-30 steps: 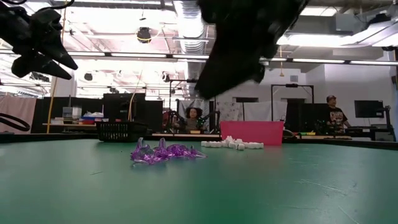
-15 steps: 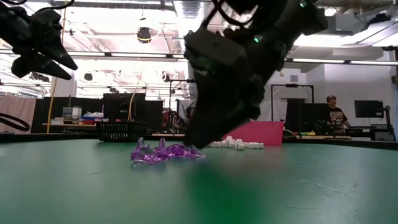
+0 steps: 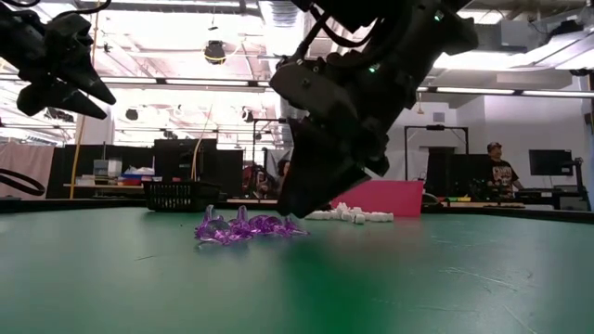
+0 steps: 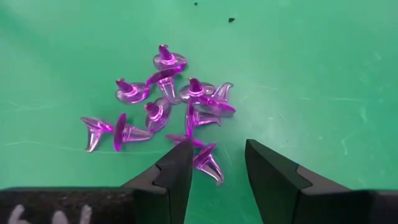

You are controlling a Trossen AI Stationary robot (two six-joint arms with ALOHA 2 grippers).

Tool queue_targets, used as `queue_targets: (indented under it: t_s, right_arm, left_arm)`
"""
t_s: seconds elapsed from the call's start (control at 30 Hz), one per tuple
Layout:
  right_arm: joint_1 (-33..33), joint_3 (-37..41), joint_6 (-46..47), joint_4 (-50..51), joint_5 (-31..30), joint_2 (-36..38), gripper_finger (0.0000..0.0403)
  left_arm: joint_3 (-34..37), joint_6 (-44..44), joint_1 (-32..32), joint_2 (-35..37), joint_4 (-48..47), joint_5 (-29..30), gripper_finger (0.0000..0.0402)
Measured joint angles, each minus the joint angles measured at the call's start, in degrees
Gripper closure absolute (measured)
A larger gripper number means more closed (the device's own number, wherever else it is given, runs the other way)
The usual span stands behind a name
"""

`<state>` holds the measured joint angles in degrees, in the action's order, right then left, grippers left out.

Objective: Sort Halloween decoration
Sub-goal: Put the pink witch hat toy into the orange bin

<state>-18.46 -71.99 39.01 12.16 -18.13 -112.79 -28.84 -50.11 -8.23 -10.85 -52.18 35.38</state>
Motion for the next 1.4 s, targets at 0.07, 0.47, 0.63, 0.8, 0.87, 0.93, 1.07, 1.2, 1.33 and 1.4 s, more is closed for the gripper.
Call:
queue_targets:
  t_s: [0.07, 0.47, 0.63, 0.8, 0.87, 0.93, 1.07, 1.2, 1.33, 1.4]
  right_arm:
    - [0.0, 0.0, 0.0, 0.0, 0.0, 0.0, 0.0227]
    - [-0.6, 0.4, 1.9, 1.2, 0.1, 0.0, 0.0229]
    - [-0.5, 0.5, 2.0, 0.6, 0.2, 0.0, 0.0236]
    - [-0.7, 0.5, 3.1, 0.8, 0.2, 0.0, 0.024]
    - [-0.7, 0.5, 3.1, 0.9, 0.2, 0.0, 0.0242]
    - [-0.7, 0.5, 3.2, 0.9, 0.2, 0.0, 0.0244]
    - [-0.6, 0.5, 5.2, 0.9, 0.2, 0.0, 0.0249]
    - [-0.6, 0.5, 6.2, 0.9, 0.2, 0.0, 0.0253]
    - [-0.6, 0.5, 7.0, 0.9, 0.2, 0.0, 0.0254]
    - [-0.6, 0.5, 7.1, 0.9, 0.2, 0.0, 0.0254]
  left_arm:
    - [0.0, 0.0, 0.0, 0.0, 0.0, 0.0, 0.0219]
    - [0.0, 0.0, 0.0, 0.0, 0.0, 0.3, 0.0219]
    - [0.0, 0.0, 0.0, 0.0, 0.0, 0.4, 0.0219]
    - [0.0, 0.0, 0.0, 0.0, 0.0, 0.5, 0.0219]
    - [0.0, 0.0, 0.0, 0.0, 0.0, 0.6, 0.0219]
    - [0.0, 0.0, 0.0, 0.0, 0.0, 0.6, 0.0219]
    - [0.0, 0.0, 0.0, 0.0, 0.0, 0.6, 0.0219]
    - [0.0, -0.1, 0.0, 0.0, 0.0, 0.9, 0.0219]
    - [0.0, -0.1, 0.0, 0.0, 0.0, 1.0, 0.0219]
    - [0.0, -0.1, 0.0, 0.0, 0.0, 1.0, 0.0219]
